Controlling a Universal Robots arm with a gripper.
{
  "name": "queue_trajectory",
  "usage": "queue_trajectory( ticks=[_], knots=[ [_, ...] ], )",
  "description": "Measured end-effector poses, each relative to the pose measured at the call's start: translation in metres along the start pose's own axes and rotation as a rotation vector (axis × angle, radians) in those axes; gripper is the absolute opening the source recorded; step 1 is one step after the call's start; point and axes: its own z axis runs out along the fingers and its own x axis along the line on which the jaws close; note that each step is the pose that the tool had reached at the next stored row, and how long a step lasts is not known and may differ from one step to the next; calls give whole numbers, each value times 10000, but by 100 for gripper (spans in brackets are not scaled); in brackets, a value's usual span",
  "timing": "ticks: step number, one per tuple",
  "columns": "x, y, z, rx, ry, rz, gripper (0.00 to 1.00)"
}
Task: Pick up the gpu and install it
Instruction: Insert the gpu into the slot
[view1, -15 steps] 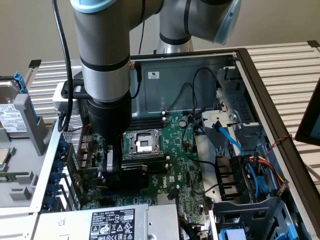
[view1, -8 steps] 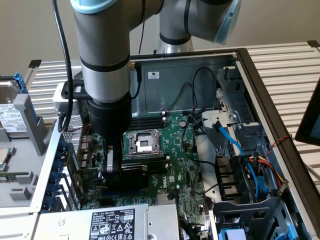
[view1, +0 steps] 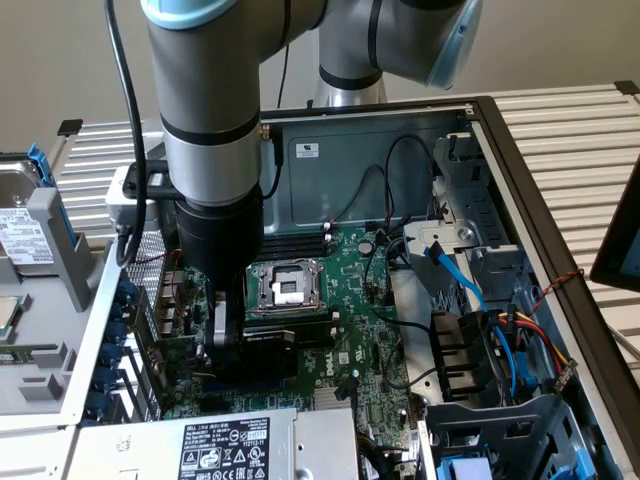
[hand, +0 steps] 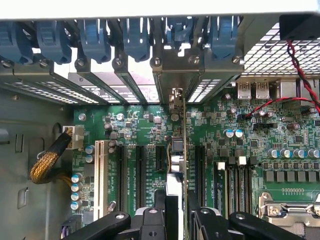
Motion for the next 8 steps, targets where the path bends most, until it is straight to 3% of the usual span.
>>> queue_trajectory(
  ticks=[8],
  knots=[
    [0,0,3,0,-2,0,27]
  ],
)
